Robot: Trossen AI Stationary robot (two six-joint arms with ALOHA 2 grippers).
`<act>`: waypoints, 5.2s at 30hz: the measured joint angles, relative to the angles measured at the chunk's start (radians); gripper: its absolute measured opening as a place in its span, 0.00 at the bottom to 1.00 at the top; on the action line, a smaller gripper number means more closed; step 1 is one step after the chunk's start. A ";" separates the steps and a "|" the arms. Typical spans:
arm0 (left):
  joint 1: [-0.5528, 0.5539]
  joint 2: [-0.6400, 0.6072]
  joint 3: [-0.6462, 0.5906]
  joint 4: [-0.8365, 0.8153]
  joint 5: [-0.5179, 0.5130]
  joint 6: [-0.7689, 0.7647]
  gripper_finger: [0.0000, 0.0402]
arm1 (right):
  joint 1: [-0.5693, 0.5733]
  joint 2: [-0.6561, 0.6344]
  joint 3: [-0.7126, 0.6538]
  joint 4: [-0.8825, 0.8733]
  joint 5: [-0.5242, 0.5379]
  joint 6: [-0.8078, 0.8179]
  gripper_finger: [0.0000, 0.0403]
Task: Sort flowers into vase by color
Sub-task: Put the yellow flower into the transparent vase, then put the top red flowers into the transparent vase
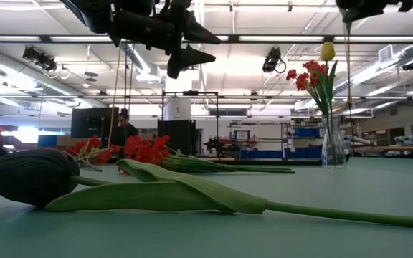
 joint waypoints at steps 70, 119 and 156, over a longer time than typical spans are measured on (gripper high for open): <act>0.140 -0.210 0.000 -0.512 -0.011 -0.065 0.57 | -0.491 0.161 0.268 -0.705 -0.713 0.712 0.46; -0.189 -0.171 0.000 -1.095 -0.411 -0.688 0.44 | -0.141 0.260 -0.091 -0.330 -1.617 0.763 0.46; 0.426 0.023 -0.001 -1.265 -0.381 -0.715 0.79 | -0.052 0.374 -0.269 -0.209 -1.710 0.784 0.46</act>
